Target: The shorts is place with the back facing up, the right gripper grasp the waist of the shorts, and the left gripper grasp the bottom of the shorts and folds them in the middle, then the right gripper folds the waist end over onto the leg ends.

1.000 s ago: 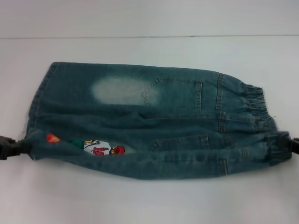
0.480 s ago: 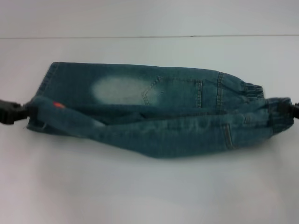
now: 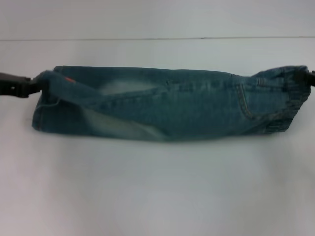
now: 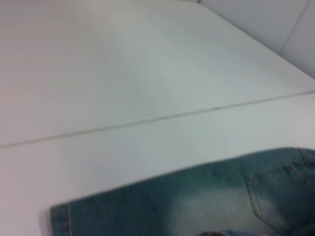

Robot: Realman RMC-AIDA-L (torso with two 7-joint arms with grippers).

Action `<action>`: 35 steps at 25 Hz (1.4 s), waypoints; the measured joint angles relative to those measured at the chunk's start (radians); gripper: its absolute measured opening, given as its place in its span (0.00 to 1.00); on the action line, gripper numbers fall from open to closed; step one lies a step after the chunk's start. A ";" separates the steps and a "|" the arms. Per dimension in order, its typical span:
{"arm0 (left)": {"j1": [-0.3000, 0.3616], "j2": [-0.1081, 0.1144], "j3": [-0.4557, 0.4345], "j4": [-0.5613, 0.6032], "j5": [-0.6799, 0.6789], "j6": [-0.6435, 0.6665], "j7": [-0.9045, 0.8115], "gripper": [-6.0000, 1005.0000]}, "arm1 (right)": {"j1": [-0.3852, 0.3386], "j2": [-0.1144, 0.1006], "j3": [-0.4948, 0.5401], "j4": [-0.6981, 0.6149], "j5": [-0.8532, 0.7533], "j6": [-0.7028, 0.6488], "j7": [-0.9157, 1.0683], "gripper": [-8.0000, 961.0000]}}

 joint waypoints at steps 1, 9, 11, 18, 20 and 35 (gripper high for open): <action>-0.005 -0.002 0.000 -0.004 -0.001 -0.012 -0.002 0.08 | 0.008 -0.002 -0.006 0.000 0.000 0.016 0.001 0.06; -0.057 -0.013 0.019 -0.075 -0.009 -0.187 -0.037 0.08 | 0.037 -0.003 -0.065 -0.001 0.000 0.150 0.015 0.06; -0.067 -0.016 0.035 -0.095 -0.012 -0.230 -0.043 0.08 | 0.041 -0.003 -0.082 0.003 0.000 0.184 0.016 0.06; -0.075 -0.029 0.094 -0.130 -0.017 -0.351 -0.064 0.08 | 0.051 0.013 -0.154 0.010 -0.003 0.271 0.028 0.06; -0.076 -0.032 0.101 -0.131 -0.018 -0.371 -0.070 0.08 | 0.053 0.017 -0.179 0.013 -0.004 0.296 0.036 0.06; -0.043 -0.045 0.105 -0.081 -0.018 -0.418 -0.117 0.08 | 0.051 0.024 -0.239 0.024 0.001 0.338 0.069 0.06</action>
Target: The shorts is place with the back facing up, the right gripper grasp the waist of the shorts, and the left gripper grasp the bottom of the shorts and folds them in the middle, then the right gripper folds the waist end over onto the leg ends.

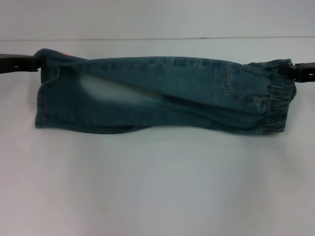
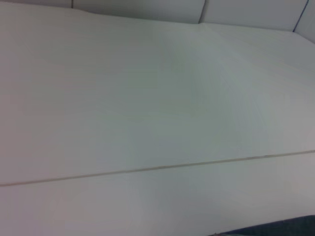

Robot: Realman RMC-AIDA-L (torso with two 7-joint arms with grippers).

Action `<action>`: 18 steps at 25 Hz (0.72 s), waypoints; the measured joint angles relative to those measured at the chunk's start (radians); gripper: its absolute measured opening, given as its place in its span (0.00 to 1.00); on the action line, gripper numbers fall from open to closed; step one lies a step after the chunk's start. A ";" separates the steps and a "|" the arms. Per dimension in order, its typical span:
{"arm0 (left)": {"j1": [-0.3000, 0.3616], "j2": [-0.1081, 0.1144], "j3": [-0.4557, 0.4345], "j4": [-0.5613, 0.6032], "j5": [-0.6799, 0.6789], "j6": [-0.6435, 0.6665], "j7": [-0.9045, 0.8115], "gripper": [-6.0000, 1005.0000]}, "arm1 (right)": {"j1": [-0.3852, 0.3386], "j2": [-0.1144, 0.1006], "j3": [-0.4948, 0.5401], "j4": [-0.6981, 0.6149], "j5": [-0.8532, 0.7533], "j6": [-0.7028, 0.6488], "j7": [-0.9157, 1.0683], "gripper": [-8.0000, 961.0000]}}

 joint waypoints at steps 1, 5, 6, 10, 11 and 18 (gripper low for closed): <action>0.007 -0.005 0.000 0.014 0.000 0.003 -0.003 0.08 | 0.000 0.001 0.000 -0.001 0.000 -0.004 0.000 0.06; 0.024 -0.008 -0.002 0.038 0.000 0.024 -0.008 0.08 | -0.004 0.002 0.000 -0.005 0.018 -0.025 -0.007 0.06; 0.028 -0.008 -0.003 0.048 0.000 0.036 -0.008 0.08 | -0.006 0.002 0.002 -0.006 0.027 -0.032 -0.007 0.06; 0.049 -0.011 -0.002 0.097 -0.003 0.093 -0.016 0.09 | -0.014 0.002 0.007 -0.009 0.052 -0.067 -0.008 0.06; 0.053 -0.013 -0.002 0.108 -0.004 0.102 -0.018 0.09 | -0.017 0.002 0.007 -0.010 0.057 -0.073 -0.009 0.06; 0.116 -0.022 -0.009 0.208 -0.052 0.203 -0.029 0.10 | -0.046 0.010 0.007 -0.012 0.118 -0.148 -0.030 0.06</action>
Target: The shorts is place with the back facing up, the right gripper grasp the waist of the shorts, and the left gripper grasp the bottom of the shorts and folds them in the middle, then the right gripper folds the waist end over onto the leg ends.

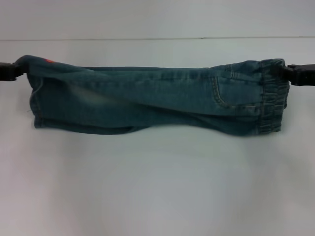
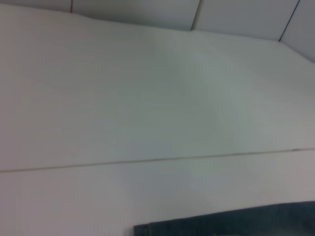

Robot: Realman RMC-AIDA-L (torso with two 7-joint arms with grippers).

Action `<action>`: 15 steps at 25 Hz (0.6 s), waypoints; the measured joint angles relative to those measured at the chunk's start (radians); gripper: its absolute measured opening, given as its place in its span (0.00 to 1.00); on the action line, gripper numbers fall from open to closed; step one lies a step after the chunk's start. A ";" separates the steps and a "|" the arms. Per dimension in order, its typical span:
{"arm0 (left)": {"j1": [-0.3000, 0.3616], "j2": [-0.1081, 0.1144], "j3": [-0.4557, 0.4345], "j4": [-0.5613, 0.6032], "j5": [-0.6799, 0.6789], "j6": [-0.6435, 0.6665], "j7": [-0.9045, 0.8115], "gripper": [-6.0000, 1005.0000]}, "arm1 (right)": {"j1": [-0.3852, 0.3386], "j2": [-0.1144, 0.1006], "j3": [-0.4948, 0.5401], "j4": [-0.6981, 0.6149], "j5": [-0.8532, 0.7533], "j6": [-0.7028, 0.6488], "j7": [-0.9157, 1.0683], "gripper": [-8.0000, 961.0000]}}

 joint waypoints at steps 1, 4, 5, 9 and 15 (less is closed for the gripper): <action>0.013 0.000 0.000 0.020 -0.012 0.016 -0.004 0.10 | -0.006 0.000 0.001 -0.001 0.013 -0.013 -0.002 0.07; 0.039 0.001 0.000 0.056 -0.034 0.067 -0.010 0.11 | -0.027 0.000 0.002 -0.003 0.051 -0.053 -0.006 0.07; 0.046 0.002 -0.001 0.065 -0.038 0.081 -0.014 0.11 | -0.035 0.000 0.002 -0.006 0.063 -0.066 -0.007 0.07; 0.071 0.012 -0.002 0.103 -0.059 0.137 -0.030 0.11 | -0.064 0.006 0.003 -0.028 0.105 -0.107 -0.007 0.07; 0.069 0.016 0.003 0.108 -0.065 0.143 -0.035 0.12 | -0.081 0.009 0.003 -0.023 0.112 -0.081 -0.003 0.07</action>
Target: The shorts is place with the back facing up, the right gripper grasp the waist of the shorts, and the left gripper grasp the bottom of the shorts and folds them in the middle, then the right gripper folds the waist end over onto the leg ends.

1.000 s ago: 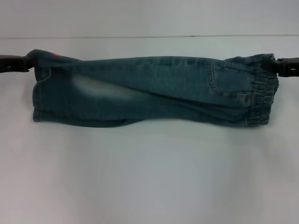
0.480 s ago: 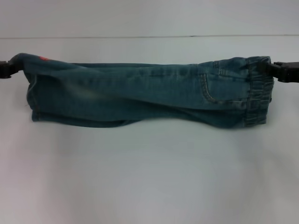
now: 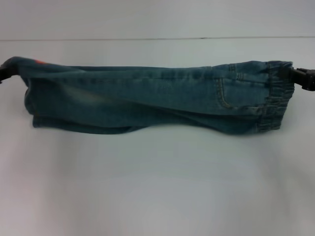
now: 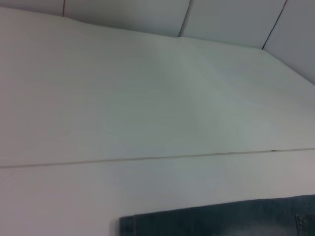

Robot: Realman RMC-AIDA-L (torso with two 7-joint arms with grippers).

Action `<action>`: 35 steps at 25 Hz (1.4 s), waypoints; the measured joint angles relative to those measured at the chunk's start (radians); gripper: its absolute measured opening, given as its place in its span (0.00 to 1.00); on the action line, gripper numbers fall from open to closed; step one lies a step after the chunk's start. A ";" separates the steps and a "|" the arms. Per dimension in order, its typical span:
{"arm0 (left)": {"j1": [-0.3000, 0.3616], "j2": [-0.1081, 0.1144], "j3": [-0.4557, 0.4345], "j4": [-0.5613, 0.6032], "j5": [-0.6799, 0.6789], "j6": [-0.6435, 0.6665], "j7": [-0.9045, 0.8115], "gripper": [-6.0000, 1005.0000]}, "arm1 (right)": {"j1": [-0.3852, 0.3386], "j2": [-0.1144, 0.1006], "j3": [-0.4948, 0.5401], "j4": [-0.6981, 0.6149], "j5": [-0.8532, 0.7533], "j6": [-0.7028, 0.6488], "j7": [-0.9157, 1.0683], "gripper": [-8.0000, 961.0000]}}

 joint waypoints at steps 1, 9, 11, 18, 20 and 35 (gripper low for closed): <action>-0.007 -0.001 0.006 -0.007 0.000 -0.007 0.003 0.12 | 0.000 0.000 -0.003 0.002 -0.001 0.012 -0.002 0.07; -0.077 -0.003 0.078 -0.119 -0.001 -0.141 0.015 0.13 | 0.018 0.002 -0.048 0.005 -0.006 0.131 -0.020 0.07; -0.095 -0.006 0.104 -0.157 -0.002 -0.203 0.017 0.14 | 0.022 0.002 -0.077 0.006 -0.006 0.169 -0.020 0.07; -0.120 -0.013 0.162 -0.210 0.002 -0.327 0.008 0.15 | 0.034 -0.003 -0.156 0.018 -0.009 0.296 -0.012 0.07; -0.122 -0.017 0.164 -0.212 0.000 -0.347 0.008 0.15 | 0.041 -0.005 -0.162 0.029 -0.010 0.324 -0.014 0.07; -0.132 -0.039 0.175 -0.242 0.007 -0.420 0.014 0.17 | 0.095 0.001 -0.191 0.062 -0.072 0.430 -0.021 0.07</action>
